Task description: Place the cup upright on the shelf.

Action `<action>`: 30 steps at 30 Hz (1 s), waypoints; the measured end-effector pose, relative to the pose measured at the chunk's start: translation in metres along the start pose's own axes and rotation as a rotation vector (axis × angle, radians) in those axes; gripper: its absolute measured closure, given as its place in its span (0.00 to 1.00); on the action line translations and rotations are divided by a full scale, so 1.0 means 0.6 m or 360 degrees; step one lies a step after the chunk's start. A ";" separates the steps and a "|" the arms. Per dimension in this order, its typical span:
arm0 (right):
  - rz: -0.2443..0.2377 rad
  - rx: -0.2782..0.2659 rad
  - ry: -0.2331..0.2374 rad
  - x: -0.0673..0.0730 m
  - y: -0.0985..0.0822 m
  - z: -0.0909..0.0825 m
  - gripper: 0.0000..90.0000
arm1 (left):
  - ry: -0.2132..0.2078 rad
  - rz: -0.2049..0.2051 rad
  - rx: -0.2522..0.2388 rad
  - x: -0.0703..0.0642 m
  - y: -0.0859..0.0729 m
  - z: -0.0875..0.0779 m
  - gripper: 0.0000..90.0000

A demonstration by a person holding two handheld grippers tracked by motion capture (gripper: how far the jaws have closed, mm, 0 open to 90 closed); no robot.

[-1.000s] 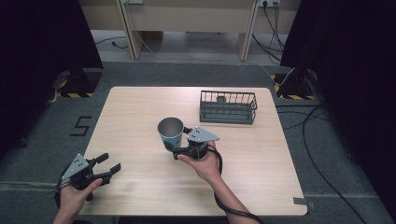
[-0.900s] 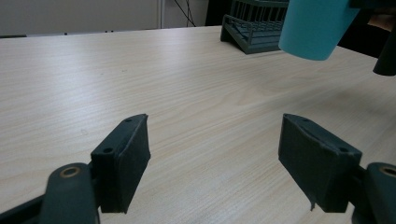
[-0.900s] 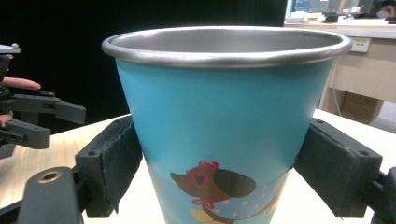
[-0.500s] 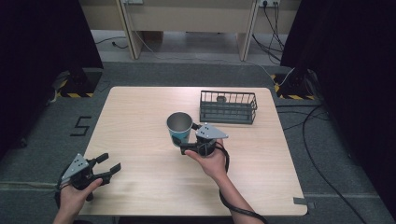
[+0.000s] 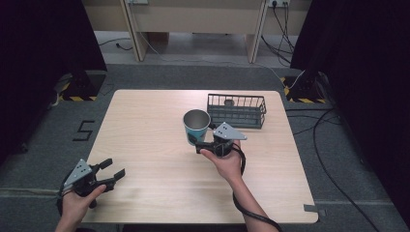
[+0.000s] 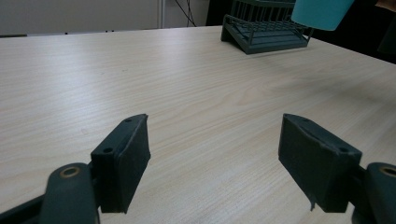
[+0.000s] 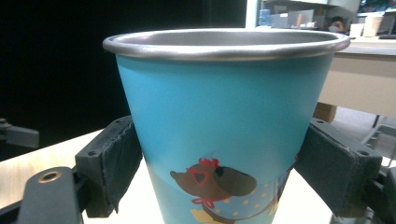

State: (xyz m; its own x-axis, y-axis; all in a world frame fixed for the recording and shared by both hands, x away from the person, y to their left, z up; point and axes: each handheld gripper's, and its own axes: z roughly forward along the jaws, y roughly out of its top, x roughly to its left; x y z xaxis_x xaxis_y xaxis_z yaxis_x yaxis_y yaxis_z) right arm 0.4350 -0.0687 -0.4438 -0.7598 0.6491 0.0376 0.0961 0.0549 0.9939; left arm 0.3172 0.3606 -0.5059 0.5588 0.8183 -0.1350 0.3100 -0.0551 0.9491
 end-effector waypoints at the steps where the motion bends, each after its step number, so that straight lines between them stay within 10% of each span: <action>1: 0.0002 -0.0004 -0.0010 -0.004 0.001 -0.002 0.20 | 0.0000 0.0000 0.0001 0.000 0.000 0.000 0.27; 30: 0.0054 -0.0076 -0.0270 -0.099 0.036 -0.039 0.20 | -0.0003 -0.0008 -0.0006 0.000 0.000 0.000 0.27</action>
State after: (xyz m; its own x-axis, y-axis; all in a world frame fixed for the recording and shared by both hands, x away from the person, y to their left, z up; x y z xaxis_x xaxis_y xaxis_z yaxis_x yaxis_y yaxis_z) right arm 0.4674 -0.1237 -0.4221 -0.6368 0.7689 0.0570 0.0859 -0.0027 0.9963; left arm 0.3171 0.3607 -0.5059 0.5588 0.8174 -0.1401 0.3099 -0.0491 0.9495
